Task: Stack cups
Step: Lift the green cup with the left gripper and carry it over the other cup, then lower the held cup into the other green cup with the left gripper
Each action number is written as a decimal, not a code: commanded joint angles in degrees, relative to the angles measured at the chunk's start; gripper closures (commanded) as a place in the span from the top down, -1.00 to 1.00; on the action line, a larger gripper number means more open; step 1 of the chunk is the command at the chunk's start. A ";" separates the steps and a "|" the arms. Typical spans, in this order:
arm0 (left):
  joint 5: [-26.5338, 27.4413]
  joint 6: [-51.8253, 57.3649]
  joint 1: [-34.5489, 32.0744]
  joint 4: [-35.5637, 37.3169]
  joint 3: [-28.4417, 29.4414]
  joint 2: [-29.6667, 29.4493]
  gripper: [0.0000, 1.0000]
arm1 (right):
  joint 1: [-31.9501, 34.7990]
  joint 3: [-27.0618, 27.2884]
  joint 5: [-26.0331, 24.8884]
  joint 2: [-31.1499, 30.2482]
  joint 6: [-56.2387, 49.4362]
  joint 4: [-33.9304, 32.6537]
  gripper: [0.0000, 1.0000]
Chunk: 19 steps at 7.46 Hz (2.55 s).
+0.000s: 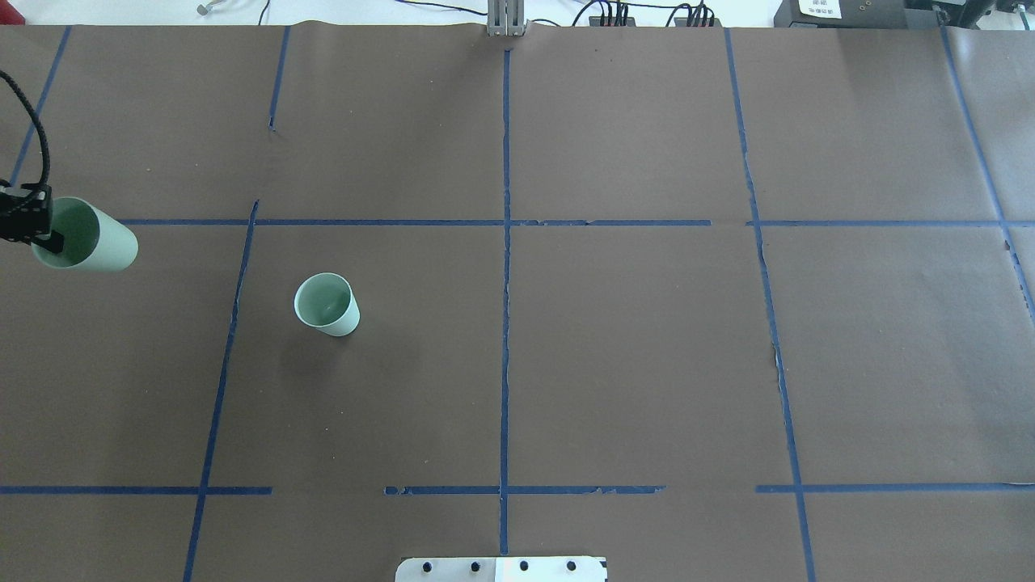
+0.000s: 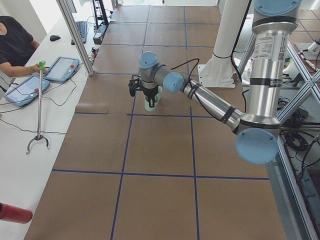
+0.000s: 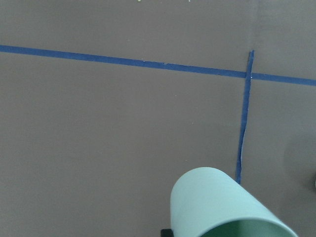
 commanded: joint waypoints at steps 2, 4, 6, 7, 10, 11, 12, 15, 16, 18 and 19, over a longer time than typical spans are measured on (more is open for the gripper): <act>-0.63 -15.12 9.75 7.81 4.73 -15.51 -1.00 | 0.00 -0.03 0.00 0.00 -0.01 0.07 1.00; -0.63 -21.39 15.48 1.85 8.01 -16.96 -1.00 | 0.00 -0.03 0.00 0.00 -0.01 0.07 1.00; -0.46 -21.58 15.67 0.69 11.25 -18.27 -1.00 | 0.00 -0.03 0.00 0.00 -0.01 0.07 1.00; -0.28 -21.58 15.67 -0.45 11.97 -18.19 -1.00 | 0.00 -0.03 0.00 0.00 -0.01 -0.01 1.00; -0.28 -21.06 15.84 -0.72 12.85 -17.67 -1.00 | 0.00 -0.03 0.00 0.00 -0.01 -0.01 1.00; -0.20 -20.96 15.84 -0.81 13.46 -17.58 -1.00 | 0.00 -0.03 0.00 0.00 -0.01 -0.01 1.00; -0.19 -20.88 15.84 -0.81 13.64 -17.49 -1.00 | 0.00 -0.03 0.00 0.00 -0.01 0.07 1.00; -0.19 -20.96 16.54 -0.81 13.64 -17.58 -1.00 | 0.00 -0.03 0.00 0.00 -0.01 -0.01 1.00; -0.19 -21.05 16.72 -0.81 13.64 -17.66 -1.00 | 0.00 -0.03 0.00 0.00 -0.01 0.07 1.00; -0.19 -20.79 16.81 -0.81 13.56 -17.58 1.00 | 0.00 -0.03 0.00 0.00 -0.01 0.08 1.00; -0.19 -20.79 16.81 -0.81 13.47 -17.66 1.00 | 0.00 -0.03 0.00 0.00 -0.01 0.08 1.00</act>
